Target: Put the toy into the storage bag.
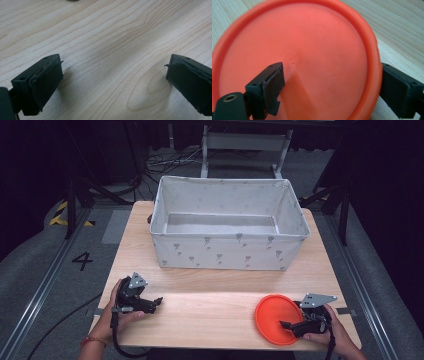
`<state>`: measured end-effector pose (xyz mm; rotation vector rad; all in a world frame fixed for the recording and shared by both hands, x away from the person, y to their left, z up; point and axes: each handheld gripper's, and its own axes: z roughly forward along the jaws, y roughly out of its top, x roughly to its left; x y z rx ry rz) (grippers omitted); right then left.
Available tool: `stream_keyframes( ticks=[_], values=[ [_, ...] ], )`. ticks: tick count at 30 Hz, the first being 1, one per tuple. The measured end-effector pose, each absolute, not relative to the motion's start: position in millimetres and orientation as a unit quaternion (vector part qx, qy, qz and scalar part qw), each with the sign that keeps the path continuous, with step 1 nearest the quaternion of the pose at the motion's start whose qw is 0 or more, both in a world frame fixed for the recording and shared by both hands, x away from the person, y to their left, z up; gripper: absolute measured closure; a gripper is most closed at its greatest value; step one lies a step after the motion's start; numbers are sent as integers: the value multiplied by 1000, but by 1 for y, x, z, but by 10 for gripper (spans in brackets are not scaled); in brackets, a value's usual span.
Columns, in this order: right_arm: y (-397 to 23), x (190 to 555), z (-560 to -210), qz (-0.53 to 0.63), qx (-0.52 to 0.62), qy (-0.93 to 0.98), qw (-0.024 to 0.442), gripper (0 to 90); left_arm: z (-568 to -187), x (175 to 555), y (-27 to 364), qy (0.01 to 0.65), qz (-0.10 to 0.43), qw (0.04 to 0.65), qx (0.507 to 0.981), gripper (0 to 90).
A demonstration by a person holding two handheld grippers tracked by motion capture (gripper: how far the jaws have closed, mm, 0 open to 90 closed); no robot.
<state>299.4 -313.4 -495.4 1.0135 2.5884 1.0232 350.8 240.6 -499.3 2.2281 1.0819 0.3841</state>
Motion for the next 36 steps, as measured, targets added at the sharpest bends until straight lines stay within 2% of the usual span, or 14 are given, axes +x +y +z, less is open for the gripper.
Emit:
stream_keyframes(
  ticks=[3,5,6,8,9,12,14,20,25,36],
  values=[
    [-312,299,-494,338,341,873,88,153,-499,351,241,410,146,312,844,11],
    [-313,300,-493,337,346,871,89,219,-499,351,241,410,146,312,844,12],
    [-313,300,-493,337,346,871,89,219,-499,351,241,410,146,312,844,11],
    [-321,303,-491,349,369,857,87,418,-499,351,241,410,146,312,844,11],
    [-324,305,-491,355,375,852,81,458,-499,351,241,409,144,313,845,11],
    [-329,306,-490,364,387,845,70,530,-499,351,241,410,145,312,844,11],
    [-333,306,-485,378,386,839,67,631,-499,351,241,410,144,313,845,11],
    [-341,304,-473,414,375,828,55,748,-499,351,240,411,145,312,844,11],
    [-335,297,-451,437,347,826,73,799,-499,351,240,412,145,313,844,11],
    [-306,295,-407,408,268,865,115,820,-500,350,240,418,145,312,840,5]
  ],
)
